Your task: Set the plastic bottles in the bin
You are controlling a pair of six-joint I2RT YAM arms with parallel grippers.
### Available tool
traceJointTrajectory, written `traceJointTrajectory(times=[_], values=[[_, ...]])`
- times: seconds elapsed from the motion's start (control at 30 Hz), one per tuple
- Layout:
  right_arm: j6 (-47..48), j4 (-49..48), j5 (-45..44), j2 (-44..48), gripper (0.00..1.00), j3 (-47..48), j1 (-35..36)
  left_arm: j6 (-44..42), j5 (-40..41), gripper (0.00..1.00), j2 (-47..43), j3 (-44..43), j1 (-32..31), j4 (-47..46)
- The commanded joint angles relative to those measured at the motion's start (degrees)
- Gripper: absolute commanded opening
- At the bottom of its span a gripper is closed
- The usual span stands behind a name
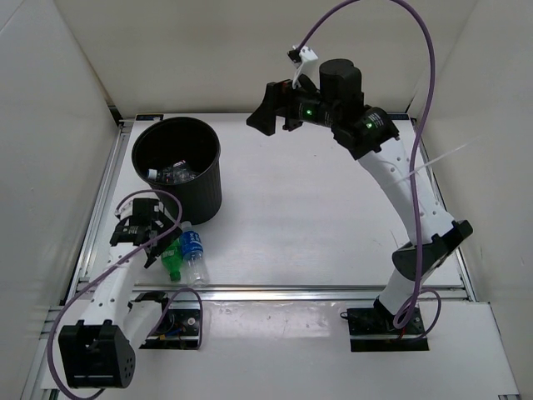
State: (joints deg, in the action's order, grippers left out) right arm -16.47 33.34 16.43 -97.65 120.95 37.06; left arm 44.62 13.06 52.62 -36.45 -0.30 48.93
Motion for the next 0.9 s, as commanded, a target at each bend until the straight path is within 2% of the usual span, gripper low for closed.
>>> traceJointTrajectory(times=[0.0, 0.27, 0.3, 0.33, 0.37, 0.4, 0.43, 0.5, 0.57, 0.6, 0.7, 0.73, 0.8, 0.83, 0.87], values=[[-0.3, -0.4, 1.9, 2.7, 1.00, 0.3, -0.5, 2.0, 0.8, 1.00, 2.0, 1.8, -0.2, -3.6], [-0.3, 1.4, 2.5, 3.3, 1.00, 1.6, -1.0, 6.4, 1.4, 0.99, 2.5, 8.0, 0.9, -7.0], [-0.3, 2.0, 2.5, 3.3, 1.00, 1.6, -1.0, 7.0, 1.4, 0.94, 2.5, 8.5, 0.9, -7.0], [-0.3, 2.5, 2.5, 3.3, 1.00, 1.6, -1.0, 7.5, 1.4, 0.86, 2.0, 8.5, 0.9, -7.0], [-0.3, 2.5, 2.5, 3.3, 1.00, 1.6, -1.0, 7.5, 0.7, 0.70, 2.0, 8.5, 0.9, -7.0], [-0.3, 2.5, 2.5, 3.3, 1.00, 1.6, -1.0, 8.0, 0.7, 0.63, 1.4, 8.5, 0.9, -7.0], [-0.3, 3.1, 2.5, 3.3, 1.00, 1.6, -1.0, 8.0, 0.0, 0.59, 0.7, 8.5, 0.9, -6.5], [-0.3, 3.1, 2.5, 3.3, 1.00, 1.6, -1.0, 9.9, 0.0, 0.57, 0.0, 6.6, 0.9, -1.8], [-0.3, 3.1, 2.5, 3.3, 1.00, 1.6, -1.0, 12.9, 1.7, 0.57, -1.8, 0.7, 1.4, 4.1], [-0.3, 3.7, 2.5, 3.3, 1.00, 1.6, -1.0, 15.1, 4.4, 0.57, -3.4, -5.4, 1.4, 11.5], [-0.8, 3.7, 2.5, 3.3, 1.00, 1.6, -1.0, 17.5, 9.4, 0.56, -4.9, -18.1, 2.0, 22.1], [-0.8, 3.7, 2.5, 3.3, 1.00, 1.1, -1.0, 17.5, 12.8, 0.56, -5.6, -27.8, 2.0, 24.5], [-0.8, 3.7, 2.5, 3.3, 1.00, 0.4, -1.0, 15.0, 14.8, 0.54, -5.6, -37.2, 2.0, 25.3], [-0.8, 3.7, 2.5, 3.3, 1.00, 0.4, -1.0, 13.2, 14.8, 0.54, -4.1, -45.2, 2.0, 23.6], [-0.8, 3.7, 3.0, 3.3, 1.00, -0.1, -1.0, 9.9, 14.8, 0.51, -3.0, -48.9, 2.0, 21.6]])
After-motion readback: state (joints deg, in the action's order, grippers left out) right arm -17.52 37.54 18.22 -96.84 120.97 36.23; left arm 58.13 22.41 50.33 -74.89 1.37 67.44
